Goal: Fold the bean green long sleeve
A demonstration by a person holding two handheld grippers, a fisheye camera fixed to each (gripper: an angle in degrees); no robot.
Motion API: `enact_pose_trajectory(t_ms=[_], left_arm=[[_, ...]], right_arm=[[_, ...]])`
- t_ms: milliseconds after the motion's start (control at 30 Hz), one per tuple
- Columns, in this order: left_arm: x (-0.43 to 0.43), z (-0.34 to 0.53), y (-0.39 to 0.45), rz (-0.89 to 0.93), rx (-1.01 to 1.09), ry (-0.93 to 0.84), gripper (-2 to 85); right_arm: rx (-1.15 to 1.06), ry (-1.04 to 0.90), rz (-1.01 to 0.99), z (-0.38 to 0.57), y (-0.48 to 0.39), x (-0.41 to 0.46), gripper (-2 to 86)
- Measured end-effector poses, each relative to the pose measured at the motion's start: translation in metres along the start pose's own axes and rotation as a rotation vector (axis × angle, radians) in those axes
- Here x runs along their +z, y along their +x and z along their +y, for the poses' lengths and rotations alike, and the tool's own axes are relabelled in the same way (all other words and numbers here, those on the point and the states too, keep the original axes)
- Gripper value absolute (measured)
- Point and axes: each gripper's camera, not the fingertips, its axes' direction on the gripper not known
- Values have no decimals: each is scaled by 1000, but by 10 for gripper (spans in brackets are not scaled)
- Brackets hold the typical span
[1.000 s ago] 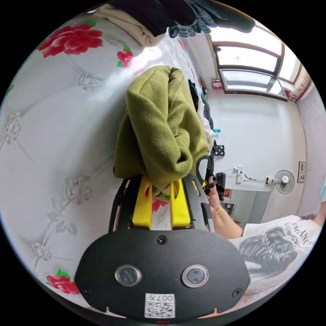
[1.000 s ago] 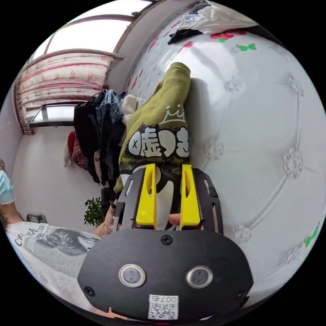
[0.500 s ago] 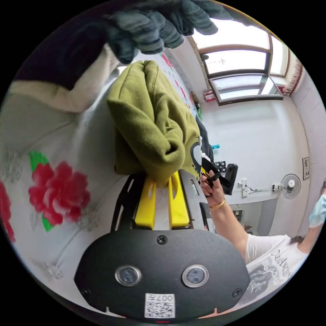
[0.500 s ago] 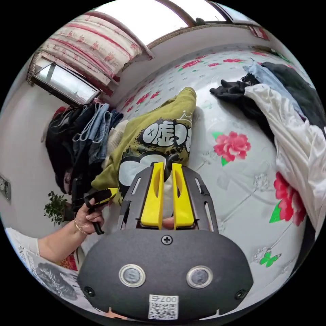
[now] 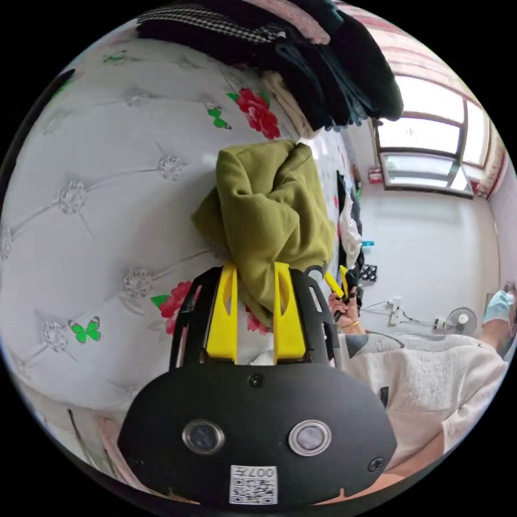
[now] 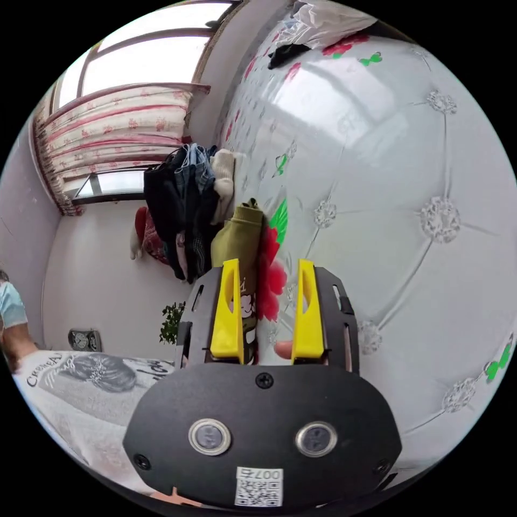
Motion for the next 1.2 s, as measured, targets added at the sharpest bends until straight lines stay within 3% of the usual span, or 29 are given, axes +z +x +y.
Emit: enact_pose_trajectory(t_ms=[133, 200, 333, 433, 500, 733, 900, 967, 1067, 1200], left_arm=[[-11, 7, -17, 171, -24, 101, 155], [6, -9, -12, 175, -3, 57, 163], [30, -41, -7, 196, -29, -42, 102], [5, -50, 17, 180, 39, -33, 84], [-25, -47, 33, 196, 102, 15, 81], [-244, -6, 25, 332, 210, 352, 79], [-412, 60, -9, 161, 219, 638, 88], [-461, 89, -52, 36, 86, 752, 111], [-467, 128, -115, -263, -274, 796, 125], [-395, 168, -114, -411, -365, 756, 106]], right_arm=[[-79, -57, 96, -59, -25, 35, 115], [-95, -65, 119, -72, -41, 58, 111], [-16, -239, 12, -82, -66, 126, 90], [-101, -163, 69, -70, -124, 133, 75], [-176, -172, 57, -61, -167, 140, 65], [-455, -282, -273, -20, -369, 223, 49], [-651, -480, -368, 55, -501, 365, 51], [-691, -548, -359, 83, -530, 424, 52], [-763, -583, -210, 123, -539, 491, 52], [-882, -628, 74, 155, -479, 491, 52]])
